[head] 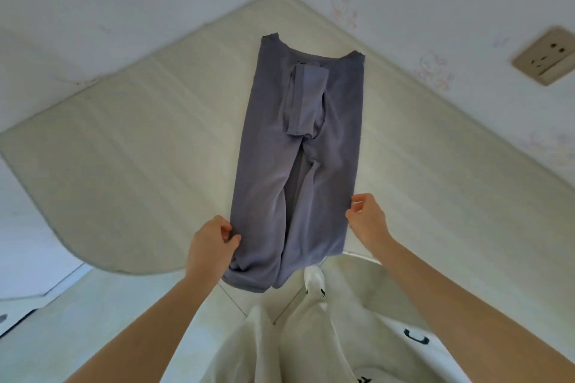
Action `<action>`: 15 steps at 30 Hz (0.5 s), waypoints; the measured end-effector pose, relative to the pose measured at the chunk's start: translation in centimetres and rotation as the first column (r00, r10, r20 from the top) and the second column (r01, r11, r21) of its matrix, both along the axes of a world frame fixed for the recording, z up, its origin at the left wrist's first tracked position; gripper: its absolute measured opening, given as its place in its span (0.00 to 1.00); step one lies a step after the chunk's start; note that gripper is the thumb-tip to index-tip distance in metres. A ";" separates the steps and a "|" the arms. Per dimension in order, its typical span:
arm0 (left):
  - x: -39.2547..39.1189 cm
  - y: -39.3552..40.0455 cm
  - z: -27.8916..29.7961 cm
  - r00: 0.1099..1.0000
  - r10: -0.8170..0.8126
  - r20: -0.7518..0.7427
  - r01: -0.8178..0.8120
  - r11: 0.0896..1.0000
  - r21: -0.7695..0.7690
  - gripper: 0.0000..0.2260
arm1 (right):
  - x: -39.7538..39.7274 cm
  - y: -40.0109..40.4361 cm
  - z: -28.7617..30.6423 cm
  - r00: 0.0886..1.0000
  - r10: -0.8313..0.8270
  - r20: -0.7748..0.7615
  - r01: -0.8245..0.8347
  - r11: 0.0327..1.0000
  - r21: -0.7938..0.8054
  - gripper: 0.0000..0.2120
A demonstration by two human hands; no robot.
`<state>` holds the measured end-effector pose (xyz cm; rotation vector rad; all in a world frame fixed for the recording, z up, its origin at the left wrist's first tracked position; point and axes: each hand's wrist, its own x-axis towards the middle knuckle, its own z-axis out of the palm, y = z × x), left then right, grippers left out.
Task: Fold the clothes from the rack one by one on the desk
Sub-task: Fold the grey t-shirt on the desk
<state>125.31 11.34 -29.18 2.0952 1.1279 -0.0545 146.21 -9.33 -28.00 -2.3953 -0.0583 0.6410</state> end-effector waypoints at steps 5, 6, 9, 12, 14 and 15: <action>-3.0 -1.6 0.6 0.997 0.029 0.071 -0.035 0.996 0.081 0.04 | -6.9 -3.3 -0.8 0.992 -0.126 0.016 0.125 0.991 0.046 0.07; -3.5 -2.0 0.7 0.995 0.036 0.088 -0.044 0.995 0.092 0.05 | -8.2 -4.0 -1.2 0.988 -0.150 -0.023 0.151 0.987 0.052 0.07; -4.8 -2.7 0.4 1.000 0.006 0.027 -0.008 0.997 0.077 0.07 | -10.3 -5.3 -2.9 0.956 -0.196 -0.218 0.214 0.975 0.061 0.11; -5.1 -2.4 -1.6 0.968 0.051 -0.245 -0.078 0.992 -0.103 0.18 | -10.7 -5.1 -3.9 0.862 -0.261 -0.435 0.327 0.941 0.084 0.18; -4.9 -2.0 -2.8 0.937 0.133 -0.323 -0.212 0.951 -0.223 0.22 | -10.3 -4.5 -3.8 0.772 -0.323 -0.548 0.457 0.881 0.124 0.21; -4.8 -1.9 -3.4 0.933 0.195 -0.304 -0.292 0.902 -0.318 0.21 | -10.0 -4.2 -3.7 0.722 -0.346 -0.599 0.523 0.840 0.144 0.21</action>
